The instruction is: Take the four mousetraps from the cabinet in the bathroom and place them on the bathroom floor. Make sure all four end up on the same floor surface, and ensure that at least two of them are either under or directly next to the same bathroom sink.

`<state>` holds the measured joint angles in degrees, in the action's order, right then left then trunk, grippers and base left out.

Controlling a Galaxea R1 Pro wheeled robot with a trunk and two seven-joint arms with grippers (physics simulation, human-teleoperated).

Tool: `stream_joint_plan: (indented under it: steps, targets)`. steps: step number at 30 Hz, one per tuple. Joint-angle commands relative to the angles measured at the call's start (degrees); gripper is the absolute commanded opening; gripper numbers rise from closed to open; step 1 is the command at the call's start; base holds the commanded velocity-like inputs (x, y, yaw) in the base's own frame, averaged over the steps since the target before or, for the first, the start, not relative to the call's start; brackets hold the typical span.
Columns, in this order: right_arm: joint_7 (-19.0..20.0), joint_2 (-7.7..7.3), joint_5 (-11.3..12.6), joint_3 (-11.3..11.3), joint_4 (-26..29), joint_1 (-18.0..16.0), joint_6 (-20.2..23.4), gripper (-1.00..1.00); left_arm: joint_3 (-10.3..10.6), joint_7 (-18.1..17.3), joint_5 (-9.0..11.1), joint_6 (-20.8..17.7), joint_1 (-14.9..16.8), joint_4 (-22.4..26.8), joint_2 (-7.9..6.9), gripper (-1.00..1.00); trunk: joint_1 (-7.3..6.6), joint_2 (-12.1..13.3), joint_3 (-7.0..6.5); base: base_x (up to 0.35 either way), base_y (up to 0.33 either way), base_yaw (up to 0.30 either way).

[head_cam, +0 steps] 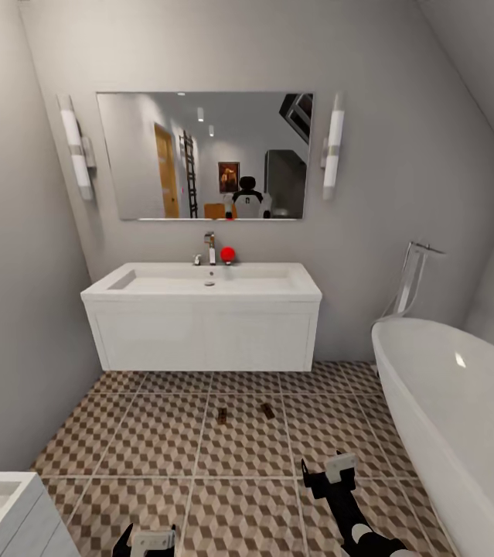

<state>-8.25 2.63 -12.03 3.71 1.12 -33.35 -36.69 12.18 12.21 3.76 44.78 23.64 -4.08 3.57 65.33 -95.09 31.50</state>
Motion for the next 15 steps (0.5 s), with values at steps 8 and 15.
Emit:
stream_joint_plan:
  steps: [8, 15]
  targets:
    - [-0.6, 0.01, -0.4, 0.4, -0.1, 0.0, -0.1, 1.0, 0.5, 0.1, 0.4, 0.3, 0.1, -0.2, 0.04, 1.0, -1.77, 3.2, -1.38, 0.0, 0.0, 0.0]
    - [-0.6, 0.01, -0.4, 0.4, -0.1, 0.0, -0.1, 1.0, 0.5, 0.1, 0.4, 0.3, 0.1, -0.2, 0.04, 1.0, -3.3, 6.0, -2.64, 0.0, 0.0, 0.0]
